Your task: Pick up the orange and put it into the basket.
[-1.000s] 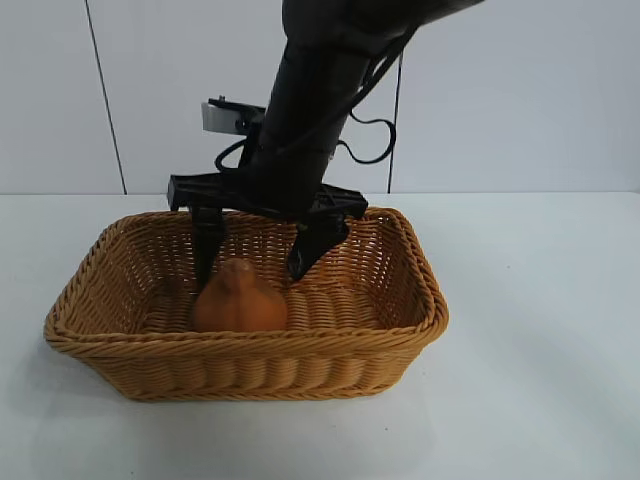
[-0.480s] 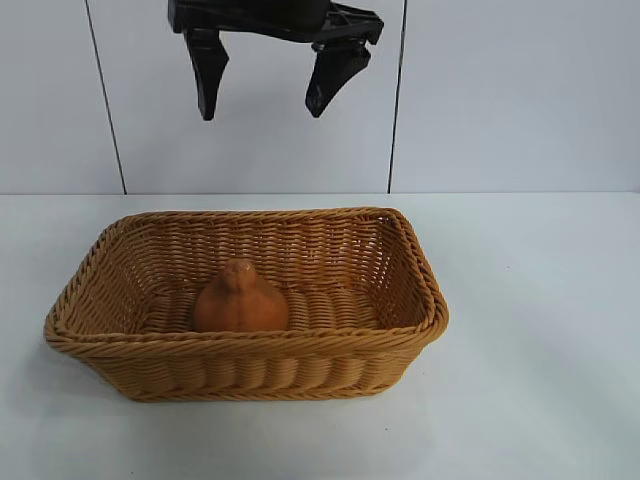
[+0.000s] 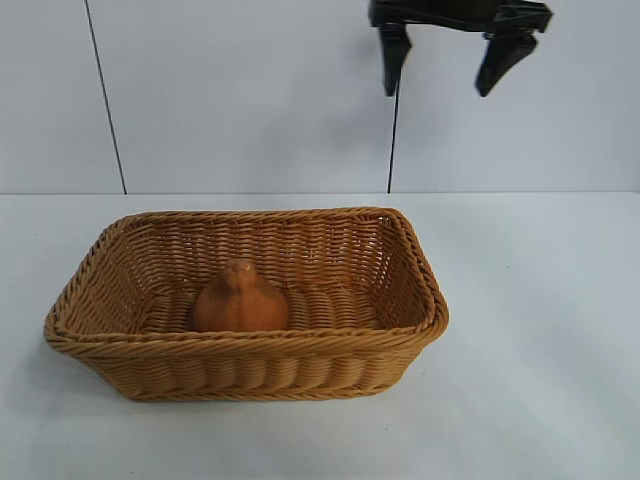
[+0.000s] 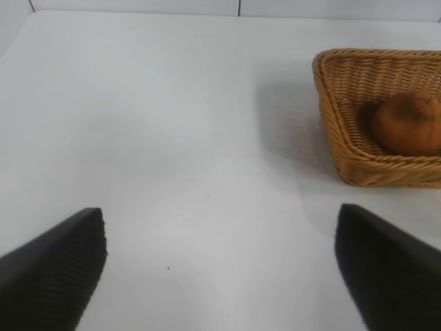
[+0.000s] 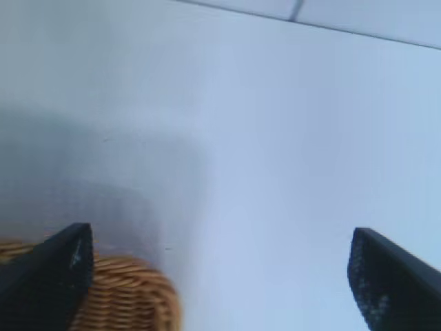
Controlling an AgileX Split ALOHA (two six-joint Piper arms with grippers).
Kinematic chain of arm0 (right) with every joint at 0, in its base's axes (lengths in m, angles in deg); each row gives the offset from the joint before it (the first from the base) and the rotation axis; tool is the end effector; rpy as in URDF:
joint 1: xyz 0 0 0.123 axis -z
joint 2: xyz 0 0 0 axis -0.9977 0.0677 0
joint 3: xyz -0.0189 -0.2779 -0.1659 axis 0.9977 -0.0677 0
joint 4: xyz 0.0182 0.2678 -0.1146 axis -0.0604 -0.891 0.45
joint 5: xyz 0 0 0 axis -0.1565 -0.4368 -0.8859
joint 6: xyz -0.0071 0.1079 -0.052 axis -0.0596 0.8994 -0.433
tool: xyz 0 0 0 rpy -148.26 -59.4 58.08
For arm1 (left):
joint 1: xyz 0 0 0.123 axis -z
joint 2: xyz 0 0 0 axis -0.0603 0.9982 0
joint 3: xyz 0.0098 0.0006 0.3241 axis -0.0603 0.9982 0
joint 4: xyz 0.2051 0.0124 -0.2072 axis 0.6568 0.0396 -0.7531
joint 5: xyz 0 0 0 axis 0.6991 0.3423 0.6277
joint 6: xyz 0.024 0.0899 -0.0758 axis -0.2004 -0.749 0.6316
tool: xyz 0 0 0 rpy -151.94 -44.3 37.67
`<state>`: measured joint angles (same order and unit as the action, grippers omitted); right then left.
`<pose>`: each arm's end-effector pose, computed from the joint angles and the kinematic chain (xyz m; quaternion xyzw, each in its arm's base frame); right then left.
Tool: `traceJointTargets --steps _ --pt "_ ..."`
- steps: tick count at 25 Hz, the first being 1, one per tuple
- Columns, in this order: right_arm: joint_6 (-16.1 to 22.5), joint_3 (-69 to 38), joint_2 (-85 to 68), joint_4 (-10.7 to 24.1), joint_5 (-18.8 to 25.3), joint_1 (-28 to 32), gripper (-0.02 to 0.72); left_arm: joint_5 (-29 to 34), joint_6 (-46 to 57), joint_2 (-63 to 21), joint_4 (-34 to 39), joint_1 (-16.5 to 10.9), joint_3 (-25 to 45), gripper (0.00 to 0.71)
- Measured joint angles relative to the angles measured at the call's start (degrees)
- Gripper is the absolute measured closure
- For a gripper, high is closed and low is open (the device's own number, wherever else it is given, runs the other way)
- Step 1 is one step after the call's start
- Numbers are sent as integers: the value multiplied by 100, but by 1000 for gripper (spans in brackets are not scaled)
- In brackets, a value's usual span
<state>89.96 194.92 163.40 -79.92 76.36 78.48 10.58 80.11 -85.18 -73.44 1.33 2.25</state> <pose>0.5554 0.0690 0.2959 -0.0124 0.9752 0.0032 0.2209 0.0158 -0.0010 0.2840 -0.0178 0.8522 0.0007 0.5229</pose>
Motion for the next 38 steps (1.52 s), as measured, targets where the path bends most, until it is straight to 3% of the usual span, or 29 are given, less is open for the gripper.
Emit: traceJointTargets --steps 7,21,27,30,34,38 --pt "-219 -1587 -868 -38 -10 41 10 0 0 0 0 0 0 70" --pt "-267 -7237 -4489 -142 35 41 10 0 0 0 0 0 0 70" --pt "-300 -8997 -6322 -147 -645 41 10 0 0 0 0 0 0 70" --pt "-369 -9607 -7312 -156 -952 41 10 0 0 0 0 0 0 70" --pt "-659 -9713 -8620 -211 -1071 41 10 0 0 0 0 0 0 70" --pt "-690 -9713 -9795 -281 -1093 41 10 0 0 0 0 0 0 70"
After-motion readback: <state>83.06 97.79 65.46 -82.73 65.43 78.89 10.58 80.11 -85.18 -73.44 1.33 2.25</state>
